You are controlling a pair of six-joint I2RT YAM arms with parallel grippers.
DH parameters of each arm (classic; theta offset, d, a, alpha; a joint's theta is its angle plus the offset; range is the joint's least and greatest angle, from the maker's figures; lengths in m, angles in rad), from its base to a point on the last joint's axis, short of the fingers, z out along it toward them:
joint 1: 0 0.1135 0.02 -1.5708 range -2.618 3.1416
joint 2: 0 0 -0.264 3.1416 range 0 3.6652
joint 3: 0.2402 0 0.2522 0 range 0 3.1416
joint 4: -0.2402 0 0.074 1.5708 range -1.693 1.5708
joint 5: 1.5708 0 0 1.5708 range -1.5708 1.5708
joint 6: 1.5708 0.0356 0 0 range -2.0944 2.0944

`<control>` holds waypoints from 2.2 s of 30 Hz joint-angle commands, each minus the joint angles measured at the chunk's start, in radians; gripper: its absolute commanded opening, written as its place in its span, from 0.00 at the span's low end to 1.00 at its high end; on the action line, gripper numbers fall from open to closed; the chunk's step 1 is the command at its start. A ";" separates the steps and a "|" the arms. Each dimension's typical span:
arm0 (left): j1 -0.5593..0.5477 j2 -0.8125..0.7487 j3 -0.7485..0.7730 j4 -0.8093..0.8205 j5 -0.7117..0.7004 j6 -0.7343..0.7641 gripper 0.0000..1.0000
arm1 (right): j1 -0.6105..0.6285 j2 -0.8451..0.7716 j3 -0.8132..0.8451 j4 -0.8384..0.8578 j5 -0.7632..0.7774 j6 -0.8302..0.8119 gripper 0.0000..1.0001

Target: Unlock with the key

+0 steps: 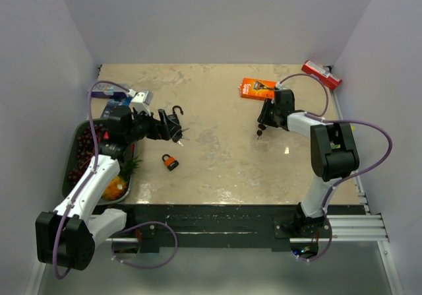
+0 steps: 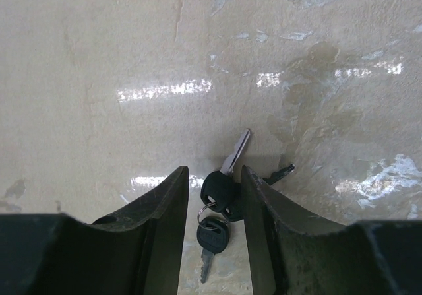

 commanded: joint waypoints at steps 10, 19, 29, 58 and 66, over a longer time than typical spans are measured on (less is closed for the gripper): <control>0.006 0.001 0.002 0.045 0.021 -0.011 0.98 | 0.018 0.016 -0.008 -0.001 0.015 0.011 0.41; 0.006 0.000 0.002 0.044 0.018 -0.010 0.98 | 0.053 0.037 -0.004 0.002 0.032 0.025 0.40; 0.006 0.003 0.002 0.044 0.018 -0.010 0.98 | 0.119 0.080 0.024 0.008 0.026 0.025 0.40; 0.006 0.012 0.002 0.039 0.029 -0.014 0.98 | 0.150 0.014 -0.028 -0.130 0.056 -0.142 0.42; 0.006 0.015 0.004 0.038 0.027 -0.014 0.98 | 0.164 -0.006 -0.050 -0.128 0.067 -0.135 0.33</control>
